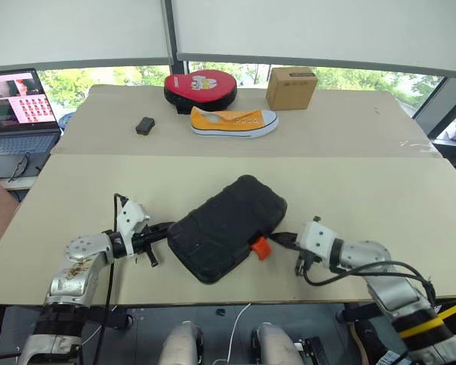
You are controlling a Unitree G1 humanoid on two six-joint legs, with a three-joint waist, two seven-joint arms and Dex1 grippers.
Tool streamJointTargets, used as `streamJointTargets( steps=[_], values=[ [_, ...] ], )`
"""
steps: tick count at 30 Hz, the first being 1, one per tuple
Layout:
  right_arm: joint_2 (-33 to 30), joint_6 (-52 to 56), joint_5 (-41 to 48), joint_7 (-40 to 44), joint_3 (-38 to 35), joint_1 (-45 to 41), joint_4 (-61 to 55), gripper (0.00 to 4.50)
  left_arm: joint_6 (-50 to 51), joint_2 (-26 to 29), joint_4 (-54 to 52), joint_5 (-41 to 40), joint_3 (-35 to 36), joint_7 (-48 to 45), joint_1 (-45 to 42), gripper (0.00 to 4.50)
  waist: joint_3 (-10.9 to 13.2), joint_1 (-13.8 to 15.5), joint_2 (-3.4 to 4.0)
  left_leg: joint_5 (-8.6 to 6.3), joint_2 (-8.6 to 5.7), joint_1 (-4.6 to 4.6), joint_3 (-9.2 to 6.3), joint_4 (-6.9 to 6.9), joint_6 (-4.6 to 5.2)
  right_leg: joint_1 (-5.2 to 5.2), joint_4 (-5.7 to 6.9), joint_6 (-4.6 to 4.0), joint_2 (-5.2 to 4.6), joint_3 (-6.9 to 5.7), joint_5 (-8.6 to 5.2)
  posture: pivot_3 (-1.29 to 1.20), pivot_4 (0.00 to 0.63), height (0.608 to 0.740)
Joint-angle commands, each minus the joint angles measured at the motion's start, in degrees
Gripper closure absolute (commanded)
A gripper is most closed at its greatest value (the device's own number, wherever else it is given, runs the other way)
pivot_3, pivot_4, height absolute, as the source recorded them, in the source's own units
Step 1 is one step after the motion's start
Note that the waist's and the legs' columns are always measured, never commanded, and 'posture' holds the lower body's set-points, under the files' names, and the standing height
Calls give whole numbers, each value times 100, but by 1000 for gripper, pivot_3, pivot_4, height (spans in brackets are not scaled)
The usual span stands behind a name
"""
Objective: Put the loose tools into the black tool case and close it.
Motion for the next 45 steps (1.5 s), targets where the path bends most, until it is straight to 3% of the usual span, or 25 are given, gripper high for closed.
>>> streamJointTargets(
  steps=[1,4,7,15,18,22,29,45],
  values=[
    [-37,-170,101,111,-304,-10,45,4500,377,388,-229,-524,580,-63,-480,4462,1,22,-1,0,1,1,-2,0,0,2,0,0,-1,-1,0,0,150,740],
    [-195,90,339,420,-422,319,-286,4500,688,751,-332,-717,376,-632,-1070,4462,2,73,-4,2,-2,-1,-3,1,-3,4,1,0,3,-9,0,0,150,740],
    [-300,344,538,577,-544,661,-655,4500,1105,712,-680,-835,-141,-923,-1528,4462,2,110,1,0,-6,-1,1,2,-1,9,-3,1,-8,-6,0,0,150,740],
    [-397,1004,742,694,-642,1245,-1506,4500,774,-235,-324,362,-1865,-797,-2318,4462,2,103,0,-2,-10,-3,14,12,3,10,-6,9,12,2,4,0,150,740],
    [-435,1464,975,756,-687,1358,-1998,4500,909,-704,-41,616,-2201,-537,-2380,4462,2,97,1,-1,-10,-3,12,10,3,9,-6,8,16,4,3,0,150,740],
    [-401,1960,1322,798,-731,1396,-2483,4500,791,-696,233,1072,-2653,-701,-2220,4462,-6,102,5,-2,-10,1,-1,12,4,15,-6,9,13,7,3,0,150,740],
    [-172,1883,967,569,-494,1208,-2282,4500,879,-811,460,1256,-2615,-273,-2020,4462,-57,112,51,-10,-8,75,-8,2,15,96,-32,10,10,1,0,0,150,740],
    [553,1561,721,559,-157,628,-1833,4500,885,-689,406,1302,-2582,-200,-1890,4462,-79,-9,67,-11,-5,84,-10,-13,15,94,-30,3,14,6,-4,0,150,740]
  ],
)
